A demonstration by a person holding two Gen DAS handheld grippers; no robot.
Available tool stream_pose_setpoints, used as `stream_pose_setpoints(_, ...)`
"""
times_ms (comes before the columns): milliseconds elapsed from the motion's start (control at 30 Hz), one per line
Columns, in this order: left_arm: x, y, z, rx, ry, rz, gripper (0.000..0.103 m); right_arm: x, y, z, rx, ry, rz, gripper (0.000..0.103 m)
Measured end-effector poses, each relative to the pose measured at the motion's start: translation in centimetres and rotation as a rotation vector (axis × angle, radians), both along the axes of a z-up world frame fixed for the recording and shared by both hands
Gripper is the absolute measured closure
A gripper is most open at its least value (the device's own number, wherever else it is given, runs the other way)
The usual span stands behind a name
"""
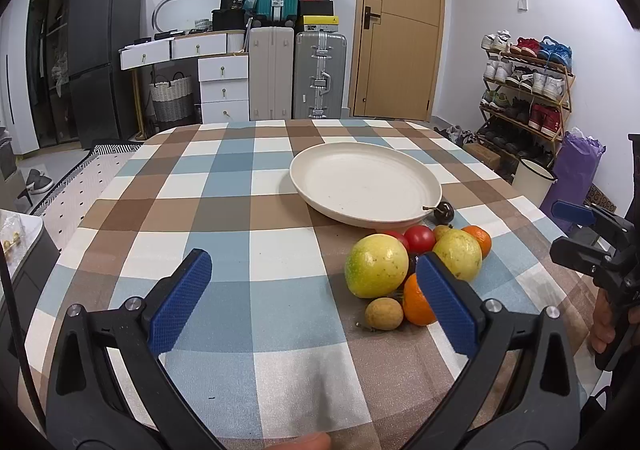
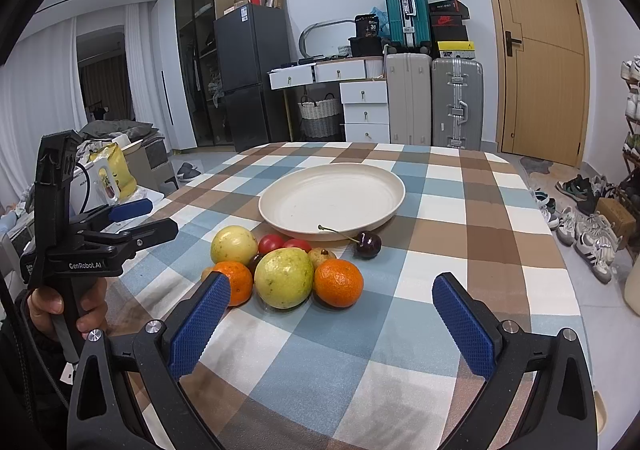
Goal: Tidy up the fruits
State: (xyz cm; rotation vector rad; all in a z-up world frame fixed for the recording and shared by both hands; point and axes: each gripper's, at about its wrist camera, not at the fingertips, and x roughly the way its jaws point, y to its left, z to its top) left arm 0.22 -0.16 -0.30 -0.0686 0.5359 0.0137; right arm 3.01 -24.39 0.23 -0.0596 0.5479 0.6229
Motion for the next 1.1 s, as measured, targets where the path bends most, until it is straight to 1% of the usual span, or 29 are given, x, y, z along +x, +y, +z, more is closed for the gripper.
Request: stream_pose_setpoints(1100, 0.0, -0.03, -0.01, 0.0, -0.002, 0.001, 0.001, 0.04, 0.01, -0.02, -0.001, 0.004, 0.0, 0.0)
